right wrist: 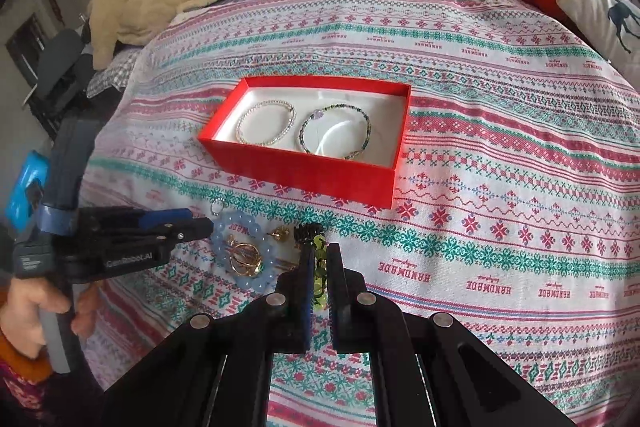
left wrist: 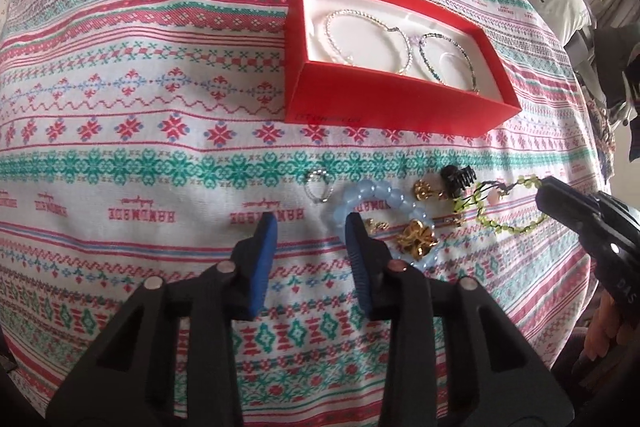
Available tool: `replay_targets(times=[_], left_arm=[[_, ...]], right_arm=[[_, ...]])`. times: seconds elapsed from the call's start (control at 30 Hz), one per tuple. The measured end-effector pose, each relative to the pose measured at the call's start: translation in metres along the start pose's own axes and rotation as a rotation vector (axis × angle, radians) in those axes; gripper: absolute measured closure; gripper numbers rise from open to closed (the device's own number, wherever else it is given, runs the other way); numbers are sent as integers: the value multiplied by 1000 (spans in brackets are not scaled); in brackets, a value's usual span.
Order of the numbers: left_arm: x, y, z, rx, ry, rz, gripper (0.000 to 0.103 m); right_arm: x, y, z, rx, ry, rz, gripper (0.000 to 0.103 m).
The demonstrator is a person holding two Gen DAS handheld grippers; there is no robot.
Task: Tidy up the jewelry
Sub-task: 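Grasp the pale blue bead bracelet with the left tool while the right tool grasps the green bead bracelet, then carry both bracelets into the red box and open both tools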
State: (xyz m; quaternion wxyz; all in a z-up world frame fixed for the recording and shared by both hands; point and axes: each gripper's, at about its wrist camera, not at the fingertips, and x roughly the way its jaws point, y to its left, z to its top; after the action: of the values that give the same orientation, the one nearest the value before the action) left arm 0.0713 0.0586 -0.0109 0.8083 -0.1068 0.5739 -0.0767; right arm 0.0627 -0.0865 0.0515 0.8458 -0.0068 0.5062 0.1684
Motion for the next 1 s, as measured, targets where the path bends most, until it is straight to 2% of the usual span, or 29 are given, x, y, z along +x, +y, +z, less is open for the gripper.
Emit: replay_targets(times=[0.23,0.47,0.57,0.63,0.77,1.0], left_arm=[[2,-8,2,1,-6,-8,70],[12,-16,2,50,5,49,73],[16,-24,2,84,-4,100,79],[17,-26,3,88,-11,115,90],[12,-23,4,79,-12,89,90],[-15,-35,1,115,-78,34,90]], right_arm=[[-8,-6,2,10,-6,-6,97],[-5,-10,-1,15,8,-12,97],[-1,-12,-1,20,19,-18,97],[2,-13,-1,23,28,-23,97],[4,-13,0,26,32,-17,97],[-3,-9,5,17,11,-9,97]])
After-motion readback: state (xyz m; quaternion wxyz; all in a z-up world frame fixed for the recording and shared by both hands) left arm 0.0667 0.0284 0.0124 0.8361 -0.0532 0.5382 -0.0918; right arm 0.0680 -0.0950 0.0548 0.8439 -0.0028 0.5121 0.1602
